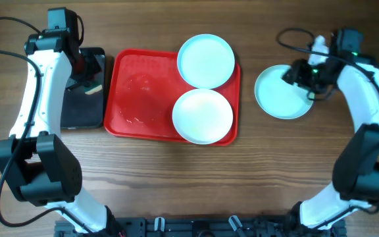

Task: Clean dirty plates on tray and stack at the side
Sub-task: 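Carry the plate right and set it on the table beside the tray, then release the plate and move the right gripper back toward the tray plates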

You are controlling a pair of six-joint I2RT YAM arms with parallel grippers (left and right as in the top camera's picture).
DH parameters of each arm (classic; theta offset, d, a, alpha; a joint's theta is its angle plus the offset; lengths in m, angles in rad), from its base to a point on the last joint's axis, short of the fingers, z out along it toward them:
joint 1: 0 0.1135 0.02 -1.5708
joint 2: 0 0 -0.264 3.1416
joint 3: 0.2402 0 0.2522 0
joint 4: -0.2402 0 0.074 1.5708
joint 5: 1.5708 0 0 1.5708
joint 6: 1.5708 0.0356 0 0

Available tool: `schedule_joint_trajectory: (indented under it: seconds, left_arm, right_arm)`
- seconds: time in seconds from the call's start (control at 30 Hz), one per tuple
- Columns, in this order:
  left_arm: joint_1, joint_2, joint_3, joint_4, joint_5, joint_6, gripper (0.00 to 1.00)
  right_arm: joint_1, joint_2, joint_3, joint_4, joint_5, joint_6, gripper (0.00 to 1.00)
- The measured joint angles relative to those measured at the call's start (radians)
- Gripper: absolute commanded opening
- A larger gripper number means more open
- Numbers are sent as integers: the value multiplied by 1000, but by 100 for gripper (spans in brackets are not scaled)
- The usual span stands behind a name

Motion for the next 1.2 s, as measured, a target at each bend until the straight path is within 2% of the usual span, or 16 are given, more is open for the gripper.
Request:
schedule_joint_trajectory:
  seconds: [0.13,0.33,0.6,0.9,1.1,1.2]
  left_arm:
    - [0,0,0,0,0,0,4]
    - [0,0,0,0,0,0,4]
    - [0,0,0,0,0,0,4]
    - [0,0,0,0,0,0,4]
    - [0,0,0,1,0,0,4]
    - [0,0,0,2,0,0,4]
  right_arm:
    - [158,-11,-8,5,-3,-7,40]
    - [278,23,-88,35,15,26,38]
    - [314,38,-186,152,40,58,38]
    - [314,39,-305,318,50,106,25]
    - [317,39,-341,364,44,122,4]
    - [319,39,-341,372,43,132,4]
